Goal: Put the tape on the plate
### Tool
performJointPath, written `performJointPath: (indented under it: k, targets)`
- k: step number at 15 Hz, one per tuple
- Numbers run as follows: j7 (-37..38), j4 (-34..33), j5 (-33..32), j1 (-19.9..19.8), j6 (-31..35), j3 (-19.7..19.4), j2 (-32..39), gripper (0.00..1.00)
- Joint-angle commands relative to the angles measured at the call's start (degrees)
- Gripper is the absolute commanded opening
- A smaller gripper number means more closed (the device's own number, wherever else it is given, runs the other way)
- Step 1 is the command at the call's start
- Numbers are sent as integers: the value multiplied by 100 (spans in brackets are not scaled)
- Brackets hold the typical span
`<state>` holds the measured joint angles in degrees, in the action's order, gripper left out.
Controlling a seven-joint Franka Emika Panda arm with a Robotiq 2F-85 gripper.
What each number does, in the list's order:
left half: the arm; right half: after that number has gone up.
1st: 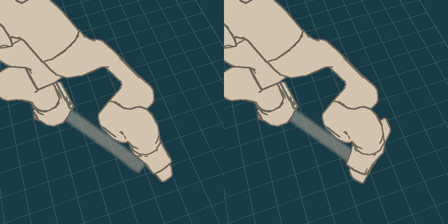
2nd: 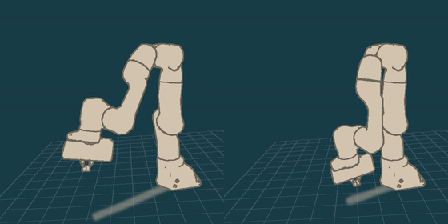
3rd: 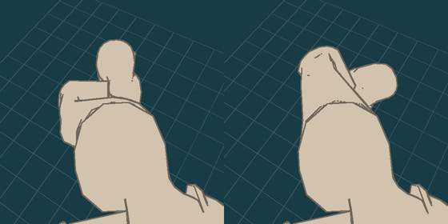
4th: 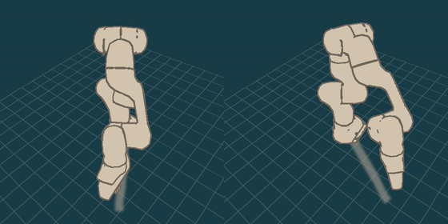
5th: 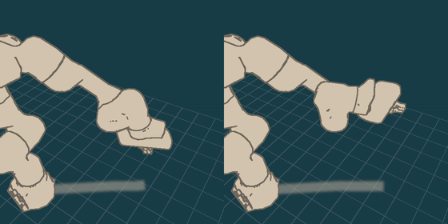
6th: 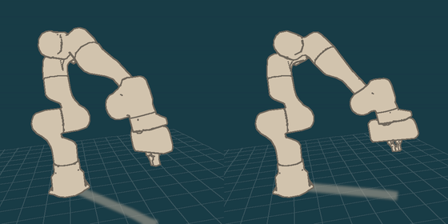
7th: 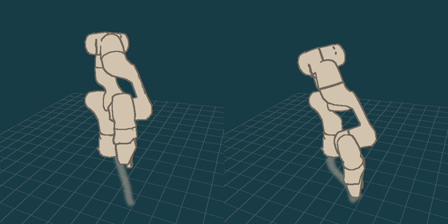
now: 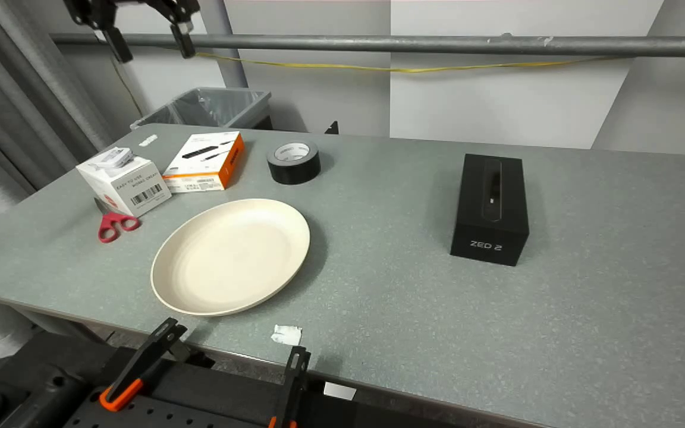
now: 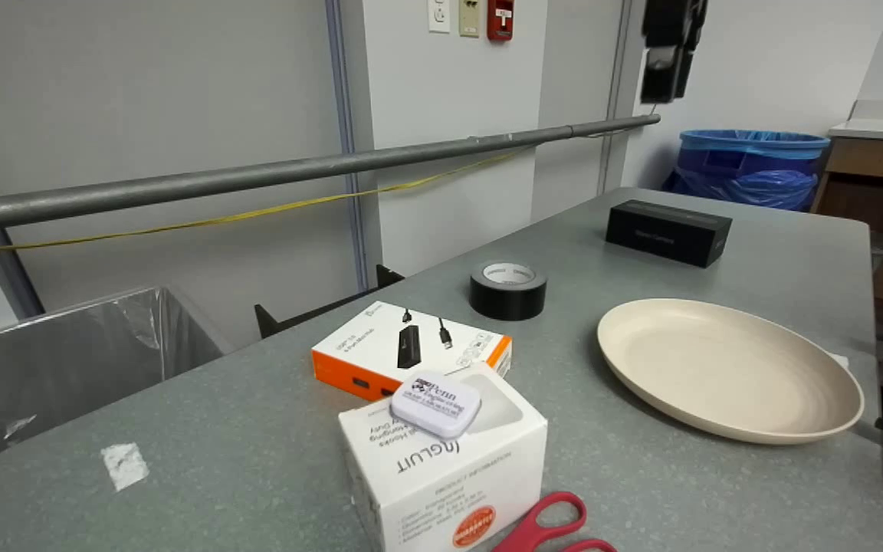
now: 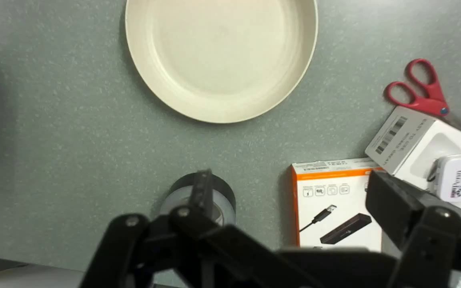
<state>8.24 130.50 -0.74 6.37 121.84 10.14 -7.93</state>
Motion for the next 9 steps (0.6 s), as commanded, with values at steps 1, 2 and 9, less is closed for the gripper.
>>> performJointPath:
  k: [1,2,9]
  targets:
    - [378,-499,-510,-71,843,-104,1372,100]
    - [471,-641,-612,-57,1038,-180,1719,100]
    - [480,-891,-570,68,1228,-515,2455,100]
